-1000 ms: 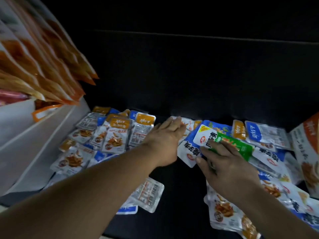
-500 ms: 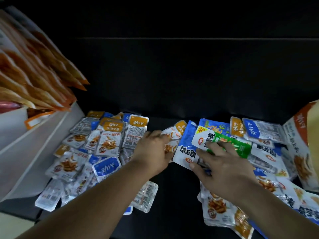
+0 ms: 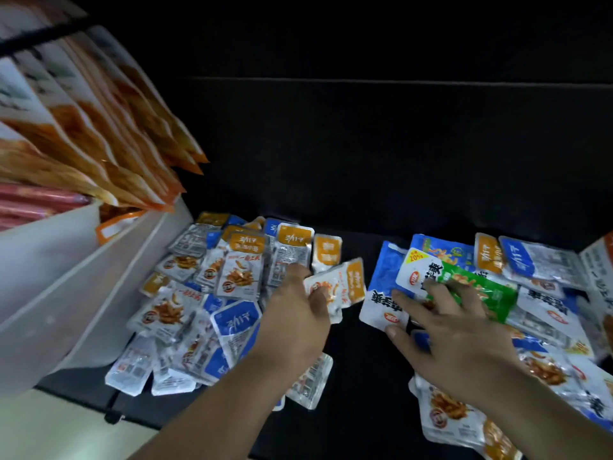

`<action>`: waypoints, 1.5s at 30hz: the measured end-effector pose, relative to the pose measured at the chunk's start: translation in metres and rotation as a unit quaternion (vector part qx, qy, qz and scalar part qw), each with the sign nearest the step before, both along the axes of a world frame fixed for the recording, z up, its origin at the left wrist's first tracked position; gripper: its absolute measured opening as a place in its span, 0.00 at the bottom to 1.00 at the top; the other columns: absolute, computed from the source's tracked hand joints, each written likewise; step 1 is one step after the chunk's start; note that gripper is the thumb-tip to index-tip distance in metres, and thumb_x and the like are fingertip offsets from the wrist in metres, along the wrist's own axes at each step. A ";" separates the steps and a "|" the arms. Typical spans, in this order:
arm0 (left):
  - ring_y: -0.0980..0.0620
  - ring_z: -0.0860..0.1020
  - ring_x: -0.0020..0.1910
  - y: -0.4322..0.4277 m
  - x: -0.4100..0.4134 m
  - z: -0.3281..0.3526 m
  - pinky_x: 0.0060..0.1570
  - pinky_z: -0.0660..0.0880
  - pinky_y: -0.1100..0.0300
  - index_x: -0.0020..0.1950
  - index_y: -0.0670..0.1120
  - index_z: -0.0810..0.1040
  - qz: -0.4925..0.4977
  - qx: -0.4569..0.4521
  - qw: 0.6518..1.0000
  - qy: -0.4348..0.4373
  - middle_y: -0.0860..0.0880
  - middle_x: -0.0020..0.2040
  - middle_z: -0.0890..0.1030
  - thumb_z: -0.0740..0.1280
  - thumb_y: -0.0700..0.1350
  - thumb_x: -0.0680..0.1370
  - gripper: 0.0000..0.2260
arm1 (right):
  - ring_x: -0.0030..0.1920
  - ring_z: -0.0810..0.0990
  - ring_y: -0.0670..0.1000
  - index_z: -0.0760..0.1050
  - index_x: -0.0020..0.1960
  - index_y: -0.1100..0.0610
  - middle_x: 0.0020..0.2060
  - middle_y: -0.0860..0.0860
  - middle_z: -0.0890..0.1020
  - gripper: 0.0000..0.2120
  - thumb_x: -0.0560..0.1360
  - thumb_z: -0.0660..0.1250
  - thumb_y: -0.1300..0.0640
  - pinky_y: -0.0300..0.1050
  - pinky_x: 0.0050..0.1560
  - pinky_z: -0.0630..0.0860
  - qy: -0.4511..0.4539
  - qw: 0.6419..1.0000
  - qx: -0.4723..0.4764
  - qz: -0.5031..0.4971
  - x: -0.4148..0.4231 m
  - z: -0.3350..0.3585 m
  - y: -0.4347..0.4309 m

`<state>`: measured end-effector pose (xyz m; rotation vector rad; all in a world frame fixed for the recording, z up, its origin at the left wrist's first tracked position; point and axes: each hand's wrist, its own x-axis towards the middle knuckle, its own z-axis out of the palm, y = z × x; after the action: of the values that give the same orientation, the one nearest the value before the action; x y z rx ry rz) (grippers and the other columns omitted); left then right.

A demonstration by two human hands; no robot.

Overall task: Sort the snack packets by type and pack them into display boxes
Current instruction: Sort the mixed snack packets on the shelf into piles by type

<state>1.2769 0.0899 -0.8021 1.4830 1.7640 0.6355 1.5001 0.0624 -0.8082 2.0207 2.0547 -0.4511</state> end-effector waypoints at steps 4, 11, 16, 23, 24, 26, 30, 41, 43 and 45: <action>0.57 0.83 0.36 -0.037 -0.014 0.019 0.35 0.83 0.54 0.54 0.55 0.75 0.140 -0.046 0.974 -0.173 0.54 0.41 0.84 0.69 0.45 0.83 0.05 | 0.79 0.47 0.54 0.51 0.78 0.29 0.78 0.42 0.53 0.32 0.76 0.42 0.23 0.55 0.71 0.68 0.038 0.998 0.007 -0.044 -0.005 0.004 0.003; 0.49 0.85 0.48 -0.014 -0.058 0.026 0.51 0.83 0.42 0.59 0.52 0.79 0.231 0.000 0.956 -0.183 0.51 0.49 0.86 0.73 0.47 0.80 0.08 | 0.72 0.67 0.47 0.77 0.68 0.37 0.69 0.38 0.70 0.22 0.76 0.65 0.35 0.49 0.55 0.78 0.162 0.976 0.138 -0.053 -0.038 0.005 -0.001; 0.41 0.71 0.67 -0.010 -0.086 0.024 0.65 0.72 0.41 0.69 0.48 0.75 0.166 0.139 0.957 0.192 0.46 0.66 0.75 0.76 0.48 0.75 0.24 | 0.57 0.75 0.38 0.74 0.69 0.36 0.61 0.29 0.71 0.23 0.75 0.65 0.37 0.44 0.55 0.77 0.339 0.928 0.121 -0.092 -0.048 0.019 -0.003; 0.49 0.79 0.57 -0.031 -0.006 0.001 0.56 0.79 0.49 0.65 0.50 0.80 -0.101 0.174 0.973 0.111 0.53 0.64 0.78 0.70 0.51 0.78 0.16 | 0.70 0.73 0.45 0.71 0.74 0.41 0.70 0.39 0.72 0.25 0.78 0.67 0.42 0.50 0.69 0.74 0.313 0.932 0.130 -0.124 -0.014 0.029 -0.024; 0.49 0.80 0.56 -0.031 0.001 -0.002 0.53 0.81 0.49 0.64 0.49 0.81 -0.134 0.184 0.965 0.131 0.52 0.64 0.78 0.69 0.51 0.77 0.16 | 0.71 0.72 0.45 0.69 0.75 0.41 0.71 0.39 0.71 0.27 0.77 0.66 0.41 0.48 0.69 0.74 0.303 0.935 0.137 -0.124 -0.002 0.030 -0.030; 0.46 0.81 0.57 -0.033 0.010 -0.009 0.51 0.82 0.45 0.62 0.47 0.83 -0.175 0.195 0.948 0.178 0.49 0.64 0.80 0.71 0.48 0.77 0.15 | 0.70 0.72 0.43 0.68 0.76 0.40 0.72 0.36 0.68 0.27 0.78 0.63 0.38 0.44 0.65 0.75 0.270 0.946 0.127 -0.128 0.024 0.038 -0.043; 0.48 0.75 0.67 -0.056 0.054 -0.011 0.62 0.79 0.45 0.67 0.51 0.80 -0.243 0.183 0.938 0.167 0.52 0.70 0.75 0.69 0.54 0.77 0.19 | 0.78 0.61 0.48 0.60 0.79 0.38 0.79 0.41 0.57 0.31 0.79 0.62 0.35 0.48 0.66 0.72 0.136 0.978 0.064 -0.143 0.077 0.049 -0.069; 0.49 0.53 0.84 -0.092 0.096 -0.057 0.80 0.55 0.43 0.81 0.60 0.61 -0.354 0.103 0.910 0.188 0.52 0.85 0.55 0.58 0.70 0.77 0.33 | 0.82 0.47 0.43 0.51 0.81 0.35 0.81 0.33 0.47 0.33 0.81 0.62 0.37 0.50 0.65 0.77 0.092 0.987 -0.013 -0.132 0.119 0.005 -0.117; 0.50 0.65 0.80 -0.094 0.092 -0.061 0.74 0.68 0.40 0.78 0.53 0.69 -0.328 0.142 0.919 0.166 0.52 0.81 0.66 0.62 0.64 0.77 0.31 | 0.80 0.57 0.43 0.59 0.79 0.34 0.79 0.32 0.55 0.28 0.81 0.63 0.42 0.49 0.58 0.80 0.101 0.984 0.042 -0.143 0.126 -0.006 -0.123; 0.49 0.70 0.76 -0.097 0.090 -0.062 0.70 0.73 0.40 0.75 0.49 0.73 -0.278 0.168 0.935 0.140 0.51 0.78 0.71 0.65 0.62 0.76 0.30 | 0.74 0.70 0.51 0.72 0.73 0.39 0.75 0.40 0.69 0.24 0.78 0.70 0.49 0.53 0.48 0.83 0.134 0.970 0.124 -0.162 0.128 -0.009 -0.123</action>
<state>1.3668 -0.0066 -0.8644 2.2878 1.3600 0.4537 1.6281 -0.0605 -0.8173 2.5933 2.0126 -0.5767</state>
